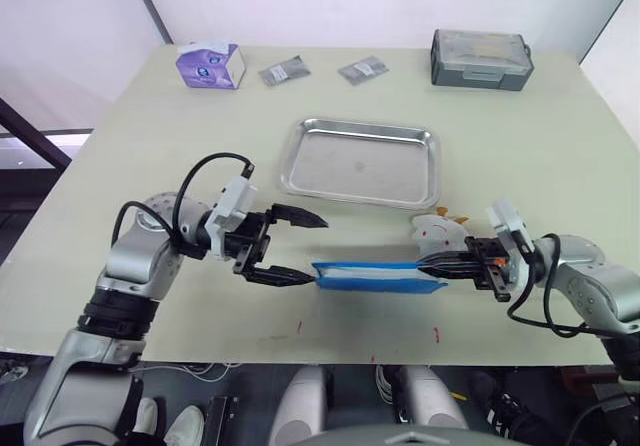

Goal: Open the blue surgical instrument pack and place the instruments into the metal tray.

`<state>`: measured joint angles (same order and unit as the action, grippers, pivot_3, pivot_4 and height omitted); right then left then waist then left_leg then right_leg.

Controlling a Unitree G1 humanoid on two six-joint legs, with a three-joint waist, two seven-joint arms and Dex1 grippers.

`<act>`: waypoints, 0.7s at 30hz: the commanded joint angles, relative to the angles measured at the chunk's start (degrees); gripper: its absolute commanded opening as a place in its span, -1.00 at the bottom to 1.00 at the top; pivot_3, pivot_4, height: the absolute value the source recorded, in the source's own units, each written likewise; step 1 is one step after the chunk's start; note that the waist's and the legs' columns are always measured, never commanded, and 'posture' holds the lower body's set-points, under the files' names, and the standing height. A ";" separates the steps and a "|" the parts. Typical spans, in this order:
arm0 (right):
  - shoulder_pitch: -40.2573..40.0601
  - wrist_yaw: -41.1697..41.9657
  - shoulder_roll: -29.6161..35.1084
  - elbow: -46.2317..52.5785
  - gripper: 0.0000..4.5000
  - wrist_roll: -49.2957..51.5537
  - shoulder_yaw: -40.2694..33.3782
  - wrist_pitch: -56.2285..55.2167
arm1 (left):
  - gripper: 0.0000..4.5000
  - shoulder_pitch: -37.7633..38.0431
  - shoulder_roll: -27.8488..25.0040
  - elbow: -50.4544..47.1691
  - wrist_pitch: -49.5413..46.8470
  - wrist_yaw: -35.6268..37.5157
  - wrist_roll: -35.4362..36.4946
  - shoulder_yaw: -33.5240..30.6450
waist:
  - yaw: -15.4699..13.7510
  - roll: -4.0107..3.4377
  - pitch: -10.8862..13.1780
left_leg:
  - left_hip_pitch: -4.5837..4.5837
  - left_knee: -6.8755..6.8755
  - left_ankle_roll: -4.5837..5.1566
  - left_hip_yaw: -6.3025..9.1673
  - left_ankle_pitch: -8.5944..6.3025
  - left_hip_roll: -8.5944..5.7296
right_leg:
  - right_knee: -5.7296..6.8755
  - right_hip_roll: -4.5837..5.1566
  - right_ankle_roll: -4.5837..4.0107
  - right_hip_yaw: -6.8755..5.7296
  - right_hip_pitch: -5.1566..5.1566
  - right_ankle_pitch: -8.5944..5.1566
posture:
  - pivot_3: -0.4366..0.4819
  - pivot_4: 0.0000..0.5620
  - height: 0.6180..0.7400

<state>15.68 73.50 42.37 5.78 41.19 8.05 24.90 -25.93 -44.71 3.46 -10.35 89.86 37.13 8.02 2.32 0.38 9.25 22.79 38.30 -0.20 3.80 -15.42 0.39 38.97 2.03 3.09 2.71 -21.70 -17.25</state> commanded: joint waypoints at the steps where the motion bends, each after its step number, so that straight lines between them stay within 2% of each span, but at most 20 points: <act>1: 1.34 0.08 -0.85 0.08 -0.97 -0.56 -2.02 0.11 | 1.00 0.46 0.19 -1.29 1.49 2.64 -0.04 1.54 | 0.06 0.00 0.00 | 0.00 0.00 0.00 0.00 0.00 0.00 | 0.00 0.00 0.00 0.00 0.00 0.00 | -0.05 -0.47 0.96; 6: 2.33 0.00 -2.15 -1.61 -0.97 -2.38 -1.85 -0.18 | 1.00 0.08 1.24 -0.13 3.09 2.64 -0.69 4.19 | 0.02 0.00 0.00 | 0.00 0.00 0.00 0.01 0.00 0.00 | 0.00 0.00 0.00 -0.01 0.00 0.00 | -0.05 -0.47 0.96; 13: 2.70 1.30 -2.97 -2.56 -0.97 -3.83 -2.09 -0.96 | 1.00 -2.28 6.07 8.60 7.46 2.64 -3.78 4.52 | -0.02 0.00 -0.01 | -0.01 0.01 0.00 0.00 0.00 -0.03 | 0.00 0.00 0.00 -0.02 0.00 0.00 | -0.05 -0.47 0.96; 17: 1.94 1.65 -3.55 -1.95 -0.97 -3.91 -2.64 -0.87 | 1.00 -1.22 6.35 10.44 9.89 2.64 -4.45 6.64 | 0.04 0.00 -0.01 | -0.01 0.01 0.00 0.01 0.00 -0.03 | 0.00 -0.01 0.00 -0.02 0.00 0.00 | -0.05 -0.47 0.96; 21: 1.41 1.29 -4.02 -1.38 -0.97 -4.52 -2.86 -1.17 | 1.00 0.18 8.26 11.00 9.34 2.64 -4.42 6.00 | -0.02 0.00 -0.01 | -0.01 0.01 0.00 0.03 0.00 -0.02 | 0.00 0.01 0.00 -0.02 0.01 0.00 | -0.05 -0.47 0.96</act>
<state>17.38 74.72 38.64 2.79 36.85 6.09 24.30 -26.04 -36.97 14.95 -1.52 89.86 32.53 14.30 2.30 0.38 9.24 22.78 38.31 -0.20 3.83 -15.42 0.37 38.98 2.04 3.09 2.69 -21.69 -17.24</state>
